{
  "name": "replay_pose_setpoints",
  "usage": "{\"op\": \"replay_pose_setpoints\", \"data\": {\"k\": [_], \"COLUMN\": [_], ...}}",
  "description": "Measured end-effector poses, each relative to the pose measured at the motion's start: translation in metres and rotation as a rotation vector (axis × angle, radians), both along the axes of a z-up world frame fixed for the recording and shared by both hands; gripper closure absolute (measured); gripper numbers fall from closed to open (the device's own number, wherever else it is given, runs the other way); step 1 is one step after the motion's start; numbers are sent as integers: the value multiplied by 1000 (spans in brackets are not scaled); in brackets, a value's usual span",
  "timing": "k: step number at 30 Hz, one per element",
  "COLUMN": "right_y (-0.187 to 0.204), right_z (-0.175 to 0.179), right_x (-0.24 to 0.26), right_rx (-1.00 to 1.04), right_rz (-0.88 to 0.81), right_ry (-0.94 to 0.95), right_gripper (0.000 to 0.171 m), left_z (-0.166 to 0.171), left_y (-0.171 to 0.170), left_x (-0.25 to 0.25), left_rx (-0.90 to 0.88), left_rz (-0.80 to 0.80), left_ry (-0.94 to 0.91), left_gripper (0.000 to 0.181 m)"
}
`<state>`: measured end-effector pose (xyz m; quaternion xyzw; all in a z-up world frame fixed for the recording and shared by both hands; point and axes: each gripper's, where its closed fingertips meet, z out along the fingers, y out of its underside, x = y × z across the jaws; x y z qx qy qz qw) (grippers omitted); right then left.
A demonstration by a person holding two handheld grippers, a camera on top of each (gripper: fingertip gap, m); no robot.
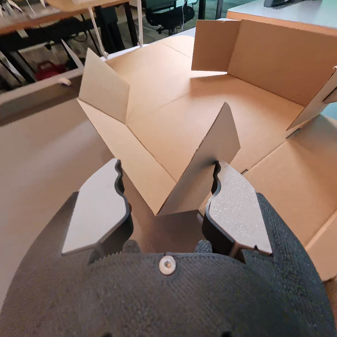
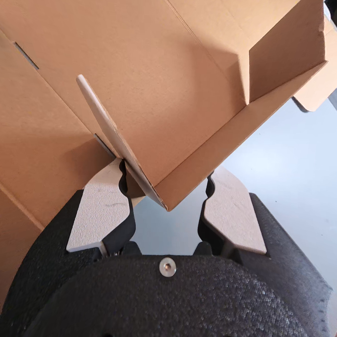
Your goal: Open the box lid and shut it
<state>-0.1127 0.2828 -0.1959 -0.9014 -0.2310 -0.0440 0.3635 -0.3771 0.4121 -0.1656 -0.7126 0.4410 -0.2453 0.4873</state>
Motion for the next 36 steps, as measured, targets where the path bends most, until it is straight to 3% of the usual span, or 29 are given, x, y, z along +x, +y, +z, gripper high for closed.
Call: {"op": "replay_pose_setpoints", "data": {"k": [3,7,11,15,18,21,24,26,33,36], "right_y": [-1,-2,-1,-2,-2,-3,-4,-4,-7,-14], "right_z": [0,-2,-2,-3,-4,-4,-5,-5,-1,1], "right_x": [3,3,3,-1,-4,-6,-6,-7,-12,-6], "right_rx": [0,13,11,21,33,33,27,24,-68,-75], "right_rz": [-10,-8,-8,-14,-9,-2,11,35,180,159], "right_ry": [26,-6,-28,-9,-24,-29,-34,-36,-75,-55], "right_gripper": [86,89,90,90,91,91,91,91,89,90], "left_z": [-1,18,22,18,6,4,0,-9,-29,-30], "left_y": [1,-9,-13,15,20,22,7,-7,-24,-28], "left_x": [-8,-7,-3,-20,-19,-18,-4,6,14,9], "left_rx": [-90,-227,-223,-229,-294,-316,-327,-267,189,238], "left_rz": [-4,-74,-117,127,205,207,50,-84,-418,-488], "left_ry": [-67,-290,-297,-406,-489,-520,-427,-259,372,410], "left_gripper": [85,95,97,94,89,95,110,113,115,121]}}
